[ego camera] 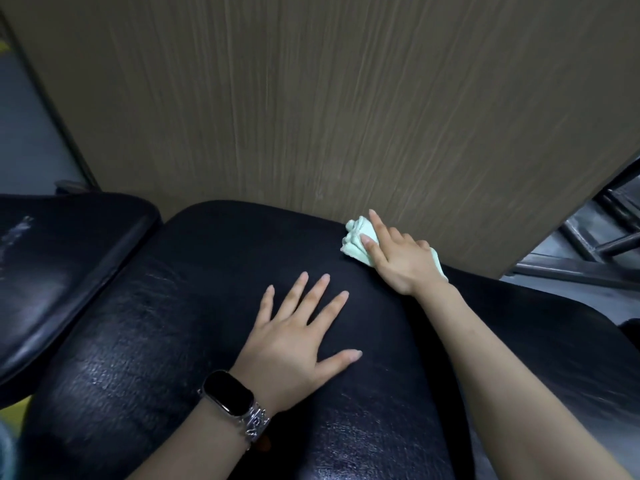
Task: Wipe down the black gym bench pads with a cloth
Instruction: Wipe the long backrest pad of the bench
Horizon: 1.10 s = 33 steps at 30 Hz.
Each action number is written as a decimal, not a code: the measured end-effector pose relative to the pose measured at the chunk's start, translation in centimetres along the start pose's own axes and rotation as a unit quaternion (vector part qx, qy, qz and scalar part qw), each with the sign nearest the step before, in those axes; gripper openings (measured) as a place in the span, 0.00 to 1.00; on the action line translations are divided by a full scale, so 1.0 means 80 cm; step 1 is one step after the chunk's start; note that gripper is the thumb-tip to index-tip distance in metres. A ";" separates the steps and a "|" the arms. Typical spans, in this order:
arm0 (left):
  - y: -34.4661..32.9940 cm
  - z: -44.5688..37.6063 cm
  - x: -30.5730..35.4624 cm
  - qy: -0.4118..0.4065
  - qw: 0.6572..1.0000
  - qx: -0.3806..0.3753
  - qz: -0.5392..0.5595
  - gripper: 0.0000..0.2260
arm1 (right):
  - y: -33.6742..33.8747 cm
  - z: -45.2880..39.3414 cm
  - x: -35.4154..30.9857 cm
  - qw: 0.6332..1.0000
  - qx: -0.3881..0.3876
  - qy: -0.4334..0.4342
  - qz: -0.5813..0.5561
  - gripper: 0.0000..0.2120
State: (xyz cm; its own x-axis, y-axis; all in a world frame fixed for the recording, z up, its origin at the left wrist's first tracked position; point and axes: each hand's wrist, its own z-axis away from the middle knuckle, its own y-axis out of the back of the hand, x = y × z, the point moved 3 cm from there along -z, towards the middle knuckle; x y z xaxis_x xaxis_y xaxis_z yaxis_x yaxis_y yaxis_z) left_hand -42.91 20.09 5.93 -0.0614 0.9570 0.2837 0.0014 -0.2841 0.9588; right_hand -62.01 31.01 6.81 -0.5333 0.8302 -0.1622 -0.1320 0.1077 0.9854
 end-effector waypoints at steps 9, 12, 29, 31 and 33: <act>-0.002 -0.004 -0.004 0.000 1.000 -0.008 0.002 0.39 | 0.004 0.010 0.010 1.000 0.003 0.001 -0.020 0.28; -0.002 -0.002 -0.004 -0.003 1.000 -0.009 0.002 0.40 | 0.007 0.021 0.030 1.000 -0.010 -0.006 -0.020 0.31; 0.003 0.019 -0.028 -0.027 1.000 0.017 0.002 0.37 | -0.007 -0.025 -0.039 1.000 0.008 -0.011 0.011 0.29; 0.003 0.020 -0.028 -0.029 0.999 0.024 0.007 0.37 | -0.010 -0.033 -0.055 1.000 0.008 -0.001 0.015 0.29; 0.004 0.021 -0.030 -0.032 0.999 0.031 0.007 0.37 | -0.015 -0.042 -0.073 1.000 0.008 0.012 0.020 0.29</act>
State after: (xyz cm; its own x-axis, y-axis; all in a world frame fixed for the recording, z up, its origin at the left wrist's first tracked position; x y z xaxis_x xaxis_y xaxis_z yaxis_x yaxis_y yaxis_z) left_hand -41.11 17.81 5.62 0.0021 0.9555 0.2951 0.0636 -0.2946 0.9535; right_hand -61.51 24.20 6.44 -0.5577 0.8207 -0.1244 -0.0976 0.0840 0.9917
